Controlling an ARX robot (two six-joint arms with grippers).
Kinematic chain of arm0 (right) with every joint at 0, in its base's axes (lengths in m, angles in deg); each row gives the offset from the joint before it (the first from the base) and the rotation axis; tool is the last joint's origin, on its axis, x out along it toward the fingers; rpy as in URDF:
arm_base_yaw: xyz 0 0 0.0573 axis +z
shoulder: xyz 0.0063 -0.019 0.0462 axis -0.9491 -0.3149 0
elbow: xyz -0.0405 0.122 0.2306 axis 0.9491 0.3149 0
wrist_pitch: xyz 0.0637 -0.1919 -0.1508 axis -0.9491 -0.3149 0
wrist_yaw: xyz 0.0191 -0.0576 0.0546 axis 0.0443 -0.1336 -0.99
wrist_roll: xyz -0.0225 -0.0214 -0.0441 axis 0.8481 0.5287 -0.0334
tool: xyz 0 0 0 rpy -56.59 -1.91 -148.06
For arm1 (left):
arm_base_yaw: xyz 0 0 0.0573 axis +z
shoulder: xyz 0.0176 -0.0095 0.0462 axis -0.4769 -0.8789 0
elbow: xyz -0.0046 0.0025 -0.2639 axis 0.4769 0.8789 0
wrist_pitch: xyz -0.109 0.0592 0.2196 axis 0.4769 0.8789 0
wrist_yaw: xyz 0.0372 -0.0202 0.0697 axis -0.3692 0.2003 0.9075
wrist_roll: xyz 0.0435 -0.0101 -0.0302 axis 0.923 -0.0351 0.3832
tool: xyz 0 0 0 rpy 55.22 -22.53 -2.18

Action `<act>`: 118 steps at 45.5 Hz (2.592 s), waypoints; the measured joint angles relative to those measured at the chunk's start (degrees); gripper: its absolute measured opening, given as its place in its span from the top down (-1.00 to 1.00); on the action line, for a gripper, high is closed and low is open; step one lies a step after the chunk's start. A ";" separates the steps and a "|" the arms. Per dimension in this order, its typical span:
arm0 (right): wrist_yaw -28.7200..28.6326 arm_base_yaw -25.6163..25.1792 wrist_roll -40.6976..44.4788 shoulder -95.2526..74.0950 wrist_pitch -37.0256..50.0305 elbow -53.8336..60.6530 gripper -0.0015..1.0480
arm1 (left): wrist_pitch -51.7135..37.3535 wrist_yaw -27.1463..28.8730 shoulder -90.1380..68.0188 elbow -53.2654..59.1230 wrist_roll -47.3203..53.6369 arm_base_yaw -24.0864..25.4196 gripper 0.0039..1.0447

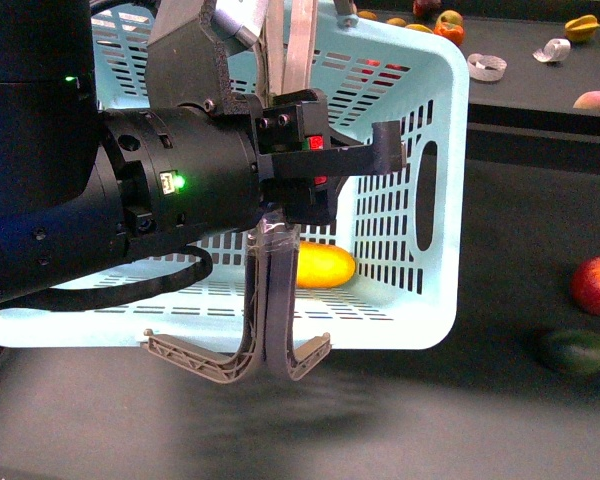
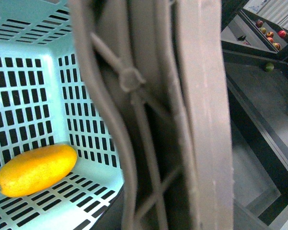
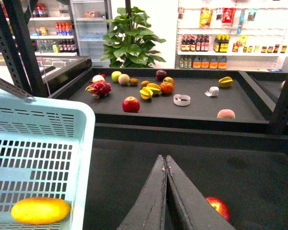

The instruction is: Pick mango with right arm and hold basket with left

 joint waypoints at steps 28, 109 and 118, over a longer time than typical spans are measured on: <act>0.00 -0.02 0.00 10.21 -10.03 0.00 0.97 | 0.00 -0.09 0.00 0.00 -0.07 0.00 0.67; -0.15 -0.02 0.09 22.34 -22.51 -0.04 -0.84 | 20.79 32.39 -17.33 -33.97 -40.96 4.37 0.67; -0.17 -0.02 0.09 22.34 -22.51 -0.04 -0.84 | 21.90 34.95 -23.61 -39.04 -55.23 7.30 0.67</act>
